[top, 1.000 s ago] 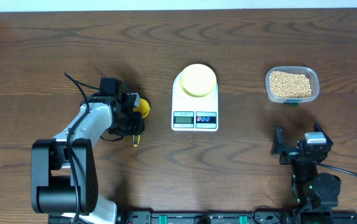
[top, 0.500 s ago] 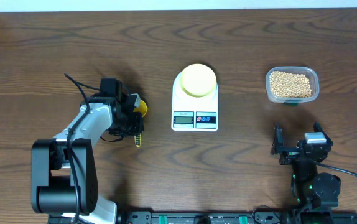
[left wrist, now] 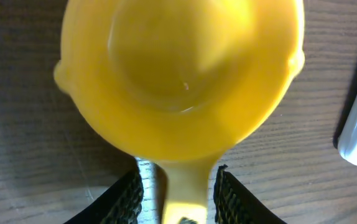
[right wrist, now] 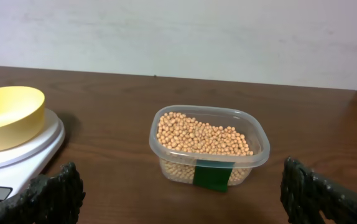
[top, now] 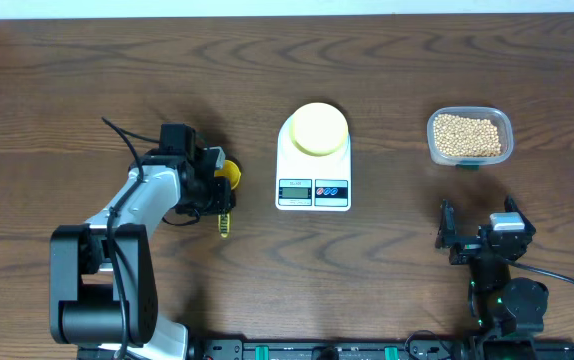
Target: Scoop item into bowl and weigh 50g on scale
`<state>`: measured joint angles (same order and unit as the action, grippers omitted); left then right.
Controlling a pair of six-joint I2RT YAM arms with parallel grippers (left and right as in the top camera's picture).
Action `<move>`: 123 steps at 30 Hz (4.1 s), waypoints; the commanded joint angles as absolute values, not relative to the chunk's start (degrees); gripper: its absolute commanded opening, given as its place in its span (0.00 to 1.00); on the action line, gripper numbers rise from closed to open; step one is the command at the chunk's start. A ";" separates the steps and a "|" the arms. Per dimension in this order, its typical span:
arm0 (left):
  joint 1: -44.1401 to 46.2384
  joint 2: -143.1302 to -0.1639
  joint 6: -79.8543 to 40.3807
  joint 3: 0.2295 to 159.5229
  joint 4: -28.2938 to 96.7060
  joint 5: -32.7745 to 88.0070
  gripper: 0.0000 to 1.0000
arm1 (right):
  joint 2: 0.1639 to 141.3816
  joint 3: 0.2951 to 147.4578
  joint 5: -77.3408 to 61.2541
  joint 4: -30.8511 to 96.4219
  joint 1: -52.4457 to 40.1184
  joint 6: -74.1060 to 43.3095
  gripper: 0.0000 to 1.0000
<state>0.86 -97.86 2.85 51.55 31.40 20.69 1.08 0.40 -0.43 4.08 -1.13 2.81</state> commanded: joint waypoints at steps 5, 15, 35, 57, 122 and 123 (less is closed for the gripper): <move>0.71 -98.70 3.01 51.22 31.38 23.57 0.38 | 1.13 0.32 -0.34 4.36 -0.82 3.49 0.99; 0.71 -98.70 2.98 51.22 31.40 23.59 0.23 | 1.13 0.32 -0.34 4.36 -0.82 3.49 0.99; 0.71 -98.70 1.21 51.24 32.51 26.59 0.07 | 1.15 0.32 -0.34 4.36 -0.82 3.49 0.99; 0.67 -82.81 -13.02 52.16 32.64 48.25 0.07 | 1.13 0.32 -0.34 4.36 -0.82 3.49 0.99; -5.30 -84.14 -9.21 52.99 41.34 6.13 0.51 | 1.13 0.32 -0.34 4.36 -0.82 3.49 0.99; -5.32 -84.33 -11.00 52.71 41.74 1.87 0.51 | 1.13 0.32 -0.34 4.36 -0.82 3.51 0.99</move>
<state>-5.15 -84.18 -8.36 52.34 40.21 18.87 1.08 0.40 -0.43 4.08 -1.13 2.81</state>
